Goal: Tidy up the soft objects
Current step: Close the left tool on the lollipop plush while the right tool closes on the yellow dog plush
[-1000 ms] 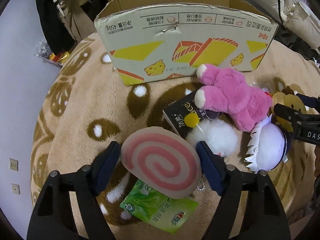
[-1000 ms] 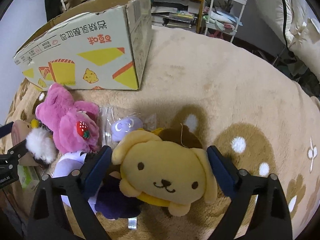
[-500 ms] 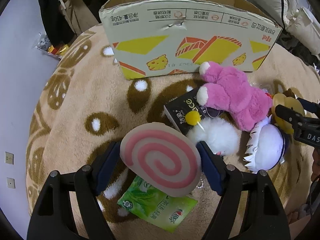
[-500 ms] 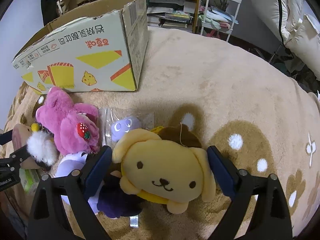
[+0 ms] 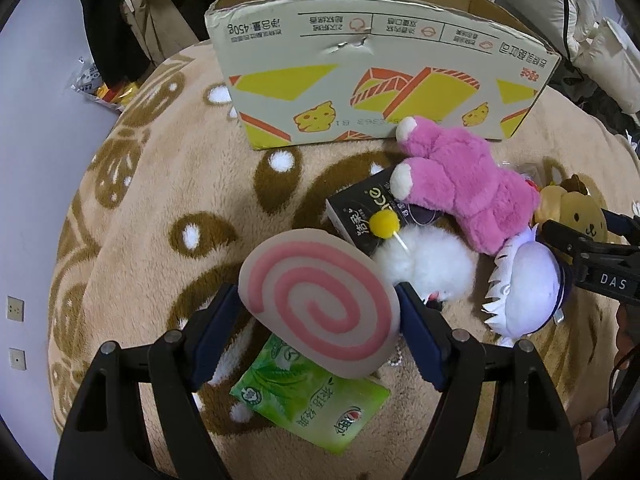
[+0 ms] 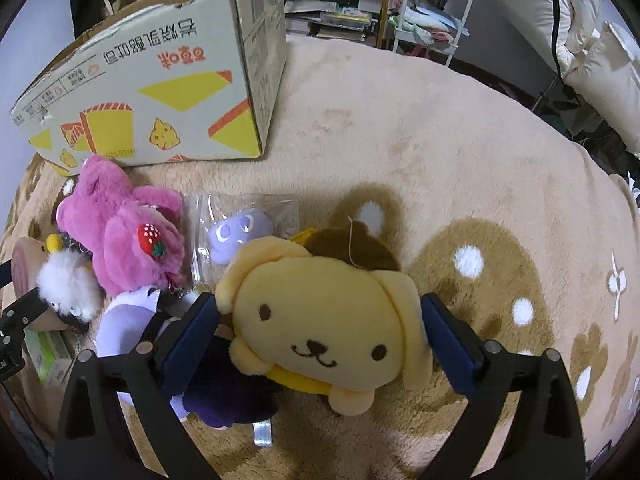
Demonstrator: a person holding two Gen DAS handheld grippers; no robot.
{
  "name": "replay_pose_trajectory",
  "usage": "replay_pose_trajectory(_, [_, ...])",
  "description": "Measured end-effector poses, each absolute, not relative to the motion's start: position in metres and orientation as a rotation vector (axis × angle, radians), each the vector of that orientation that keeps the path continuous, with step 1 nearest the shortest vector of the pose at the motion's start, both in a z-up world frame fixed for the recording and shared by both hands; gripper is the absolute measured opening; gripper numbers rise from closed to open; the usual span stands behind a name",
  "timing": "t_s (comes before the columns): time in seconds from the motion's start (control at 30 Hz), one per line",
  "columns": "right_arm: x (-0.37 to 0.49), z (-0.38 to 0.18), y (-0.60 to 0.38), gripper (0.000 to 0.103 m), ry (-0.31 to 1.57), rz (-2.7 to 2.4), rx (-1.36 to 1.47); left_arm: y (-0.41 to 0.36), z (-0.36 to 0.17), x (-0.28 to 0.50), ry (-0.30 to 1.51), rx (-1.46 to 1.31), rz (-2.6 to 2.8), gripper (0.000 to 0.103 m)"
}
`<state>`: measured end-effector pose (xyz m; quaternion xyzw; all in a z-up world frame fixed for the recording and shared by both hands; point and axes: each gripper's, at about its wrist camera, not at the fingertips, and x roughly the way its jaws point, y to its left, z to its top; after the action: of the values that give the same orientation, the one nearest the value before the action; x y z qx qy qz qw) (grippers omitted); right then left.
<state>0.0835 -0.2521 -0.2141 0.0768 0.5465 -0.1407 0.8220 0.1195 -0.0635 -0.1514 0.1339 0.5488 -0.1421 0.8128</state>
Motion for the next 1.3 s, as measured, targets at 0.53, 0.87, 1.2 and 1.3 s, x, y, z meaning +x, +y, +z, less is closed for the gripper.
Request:
replay_pose_trajectory(0.53, [0.082, -0.204, -0.252, 0.091, 1.161, -0.314, 0.196, -0.058, -0.147, 0.116, 1.197, 0.241, -0.338, 0.059])
replay_pose_trajectory(0.87, [0.081, -0.200, -0.249, 0.091, 1.154, -0.311, 0.180, -0.058, -0.146, 0.112, 1.229, 0.261, -0.378, 0.066])
replay_pose_trajectory(1.2, [0.081, -0.198, -0.247, 0.091, 1.149, -0.300, 0.173, -0.055, -0.139, 0.105, 1.218, 0.253, -0.402, 0.068])
replay_pose_trajectory(1.3, [0.080, -0.192, -0.246, 0.086, 1.134, -0.286, 0.181, -0.055, -0.140, 0.105, 1.216, 0.252, -0.398, 0.058])
